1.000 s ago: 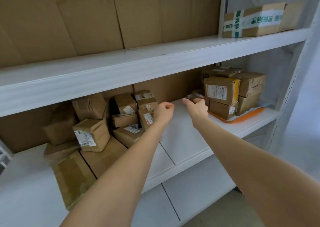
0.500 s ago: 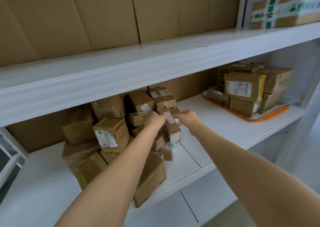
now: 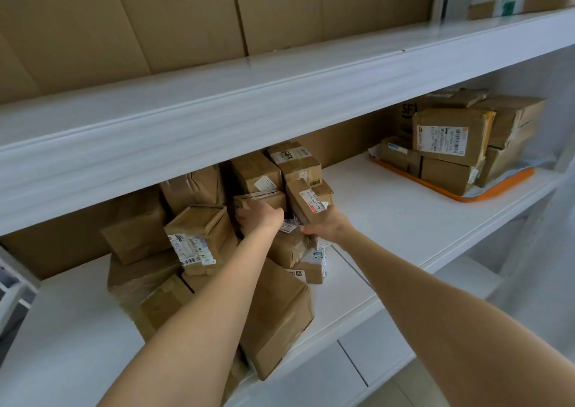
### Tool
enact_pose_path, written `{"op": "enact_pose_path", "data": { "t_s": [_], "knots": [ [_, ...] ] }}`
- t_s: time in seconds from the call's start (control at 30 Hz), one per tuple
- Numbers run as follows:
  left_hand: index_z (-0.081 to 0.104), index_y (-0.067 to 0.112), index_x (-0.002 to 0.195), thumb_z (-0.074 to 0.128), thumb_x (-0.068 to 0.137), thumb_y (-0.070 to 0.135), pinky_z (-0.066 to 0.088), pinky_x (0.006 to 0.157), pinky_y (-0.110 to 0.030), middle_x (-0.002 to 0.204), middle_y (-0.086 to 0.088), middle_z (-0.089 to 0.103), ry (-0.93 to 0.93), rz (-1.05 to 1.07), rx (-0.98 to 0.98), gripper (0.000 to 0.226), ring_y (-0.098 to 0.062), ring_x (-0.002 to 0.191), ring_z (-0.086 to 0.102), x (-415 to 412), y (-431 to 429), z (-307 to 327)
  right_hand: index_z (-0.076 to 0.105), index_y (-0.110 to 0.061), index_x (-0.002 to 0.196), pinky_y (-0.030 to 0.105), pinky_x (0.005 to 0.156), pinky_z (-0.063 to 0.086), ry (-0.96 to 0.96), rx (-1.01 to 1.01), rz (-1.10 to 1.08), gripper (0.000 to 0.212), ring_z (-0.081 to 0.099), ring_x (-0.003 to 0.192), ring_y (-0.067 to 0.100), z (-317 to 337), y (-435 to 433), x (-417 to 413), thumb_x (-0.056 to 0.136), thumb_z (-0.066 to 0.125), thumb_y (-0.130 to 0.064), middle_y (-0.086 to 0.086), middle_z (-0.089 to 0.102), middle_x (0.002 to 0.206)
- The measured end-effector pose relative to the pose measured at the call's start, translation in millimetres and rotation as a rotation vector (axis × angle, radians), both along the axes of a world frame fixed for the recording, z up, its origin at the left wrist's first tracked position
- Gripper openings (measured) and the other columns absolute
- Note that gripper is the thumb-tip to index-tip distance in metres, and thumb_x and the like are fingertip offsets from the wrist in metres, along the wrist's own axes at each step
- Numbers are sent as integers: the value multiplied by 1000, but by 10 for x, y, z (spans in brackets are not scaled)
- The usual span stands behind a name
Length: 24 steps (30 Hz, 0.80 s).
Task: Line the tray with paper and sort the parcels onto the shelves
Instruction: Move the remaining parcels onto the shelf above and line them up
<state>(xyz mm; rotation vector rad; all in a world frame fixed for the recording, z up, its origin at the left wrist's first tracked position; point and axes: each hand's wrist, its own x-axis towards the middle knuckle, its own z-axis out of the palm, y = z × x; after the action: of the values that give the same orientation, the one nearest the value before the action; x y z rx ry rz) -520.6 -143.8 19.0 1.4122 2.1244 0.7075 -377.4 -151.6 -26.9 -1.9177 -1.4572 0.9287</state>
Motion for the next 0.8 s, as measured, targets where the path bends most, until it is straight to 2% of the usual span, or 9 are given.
{"op": "enact_pose_path", "data": {
  "t_s": [0.1,0.17,0.33,0.5,0.6,0.7,0.8],
  "knots": [
    [4,19,152,59,89,27,34,107,-44,155,-17,12,-9,11,29,84,-34,139,23,-80,107,8,37,-10,138,39,96,49,-81,-13,-11,83,53,112,26,-7,7,11,72,77,-40,9,54,125],
    [1,24,153,57,91,22,35,105,-43,157,-15,10,-6,-28,-6,83,-35,140,24,-117,168,2,40,-9,135,40,91,53,-82,-41,-25,76,55,107,25,12,8,46,73,75,-35,7,53,114],
    [13,23,152,59,89,22,36,108,-42,153,-15,26,46,-165,-108,78,-34,137,31,-71,197,-54,47,-10,126,36,82,58,-77,-88,-54,59,58,98,23,25,3,138,73,70,-26,7,55,107],
    [16,23,151,62,86,24,39,102,-39,151,-19,23,100,-182,-95,79,-33,137,27,69,170,-69,45,-13,117,39,84,58,-74,-115,-131,51,58,97,24,25,-35,321,73,68,-27,7,56,105],
    [16,24,150,64,85,25,44,99,-40,151,-20,19,112,-195,-98,80,-33,135,31,150,148,-80,43,-15,111,37,82,58,-79,-114,-172,49,57,95,22,37,-64,442,73,72,-27,5,54,98],
    [16,27,150,69,83,21,48,97,-40,148,-19,20,88,-212,-108,86,-34,129,39,227,98,-80,43,-15,114,31,76,56,-62,-136,-191,51,55,93,20,65,-111,540,74,73,-24,3,50,92],
    [17,15,149,72,82,20,47,94,-34,146,-19,31,122,-174,-82,87,-31,128,43,274,51,-84,43,-13,120,32,75,54,-38,-174,-185,54,54,97,22,103,-158,593,75,72,-22,6,53,103]
  ]
}}
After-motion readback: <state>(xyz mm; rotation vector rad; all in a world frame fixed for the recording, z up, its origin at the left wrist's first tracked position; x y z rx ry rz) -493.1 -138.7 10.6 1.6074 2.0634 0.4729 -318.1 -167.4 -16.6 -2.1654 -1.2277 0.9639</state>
